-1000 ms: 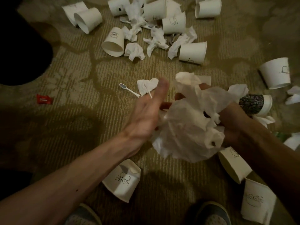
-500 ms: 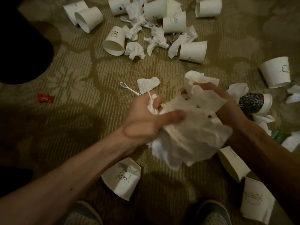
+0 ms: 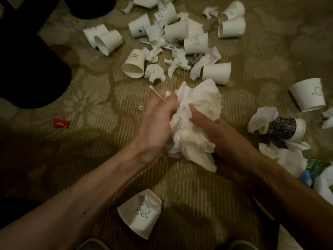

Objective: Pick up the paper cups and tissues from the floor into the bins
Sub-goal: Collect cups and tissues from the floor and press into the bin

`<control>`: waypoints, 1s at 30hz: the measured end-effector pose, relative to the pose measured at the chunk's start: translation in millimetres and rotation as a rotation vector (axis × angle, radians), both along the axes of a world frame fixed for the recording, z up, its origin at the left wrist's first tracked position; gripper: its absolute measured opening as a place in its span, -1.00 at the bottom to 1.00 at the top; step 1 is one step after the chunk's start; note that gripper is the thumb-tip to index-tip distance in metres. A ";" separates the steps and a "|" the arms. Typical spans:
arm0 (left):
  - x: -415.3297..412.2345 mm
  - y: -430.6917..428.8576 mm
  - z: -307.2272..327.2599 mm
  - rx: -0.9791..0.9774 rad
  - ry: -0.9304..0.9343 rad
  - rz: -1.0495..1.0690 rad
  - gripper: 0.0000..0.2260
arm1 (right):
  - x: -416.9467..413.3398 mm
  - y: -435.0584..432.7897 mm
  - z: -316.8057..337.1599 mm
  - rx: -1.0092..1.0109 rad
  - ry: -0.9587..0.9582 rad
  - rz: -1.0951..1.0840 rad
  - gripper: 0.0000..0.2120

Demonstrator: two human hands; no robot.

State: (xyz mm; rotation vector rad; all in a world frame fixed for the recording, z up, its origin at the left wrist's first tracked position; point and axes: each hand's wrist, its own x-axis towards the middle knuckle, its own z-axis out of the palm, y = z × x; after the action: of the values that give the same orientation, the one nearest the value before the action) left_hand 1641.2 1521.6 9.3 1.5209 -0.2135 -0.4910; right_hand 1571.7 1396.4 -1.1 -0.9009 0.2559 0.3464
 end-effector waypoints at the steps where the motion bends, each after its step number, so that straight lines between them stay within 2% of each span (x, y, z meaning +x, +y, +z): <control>1: -0.6 0.6 1.6 -0.047 0.038 -0.014 -0.76 | 2.0 1.6 1.9 -0.025 -0.009 -0.023 -0.71; 4: 0.5 2.1 5.0 -0.010 0.068 -0.039 -0.48 | 5.5 7.5 5.2 -0.118 0.015 -0.116 -0.70; 6: -0.7 1.9 5.8 0.032 0.035 -0.052 -0.28 | 6.7 12.2 5.3 -0.124 0.003 -0.075 -0.70; 8: -3.6 1.7 2.7 0.035 -0.028 -0.044 -0.31 | 7.8 17.0 8.5 -0.136 0.004 -0.060 -0.76; 10: -5.3 2.8 -3.0 0.066 -0.132 -0.014 -0.46 | 13.4 20.1 10.3 -0.249 0.006 -0.017 -0.80; 11: -6.0 3.7 -5.6 0.069 -0.187 -0.003 -0.54 | 18.0 20.6 10.2 -0.276 0.075 -0.011 -0.78; 12: -6.2 4.4 -7.0 0.065 -0.228 0.008 -0.61 | 20.6 18.8 11.6 -0.255 0.158 -0.015 -0.74; 14: -4.6 6.4 -8.6 0.052 -0.262 0.054 -0.75 | 26.5 20.3 16.7 -0.137 0.181 0.026 -0.67; 15: -3.5 8.4 -9.5 0.052 -0.265 0.088 -0.76 | 25.6 20.8 21.5 0.006 0.172 0.009 -0.61; 17: -2.6 13.5 -9.6 0.096 -0.275 0.155 -0.64 | 25.0 18.6 24.4 0.260 0.210 -0.051 -0.46; 18: -2.6 15.8 -9.2 0.137 -0.260 0.156 -0.57 | 25.6 19.1 23.6 0.290 0.208 -0.054 -0.42; 20: -1.0 20.2 -8.8 0.208 -0.200 0.064 -0.43 | 32.6 21.6 22.6 0.245 0.223 -0.021 -0.43; 23: 9.5 28.4 0.5 0.240 -0.146 -0.044 -0.48 | 55.0 28.4 29.5 0.104 0.287 -0.027 -0.54; 26: 32.7 41.9 12.6 0.166 -0.062 -0.022 -0.17 | 86.7 39.2 42.8 0.008 0.300 0.016 -0.62; 28: 46.7 51.8 27.1 0.173 -0.057 0.013 -0.19 | 109.0 48.7 53.5 -0.080 0.266 0.121 -0.66; 30: 60.6 64.5 39.1 0.181 -0.085 0.074 -0.25 | 131.9 61.9 62.1 -0.276 0.183 0.165 -0.67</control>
State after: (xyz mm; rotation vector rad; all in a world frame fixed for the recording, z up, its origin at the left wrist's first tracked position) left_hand 1701.8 1586.1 48.4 1.7223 -0.1818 -0.3950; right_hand 1703.6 1458.3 60.9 -1.1671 0.4061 0.5570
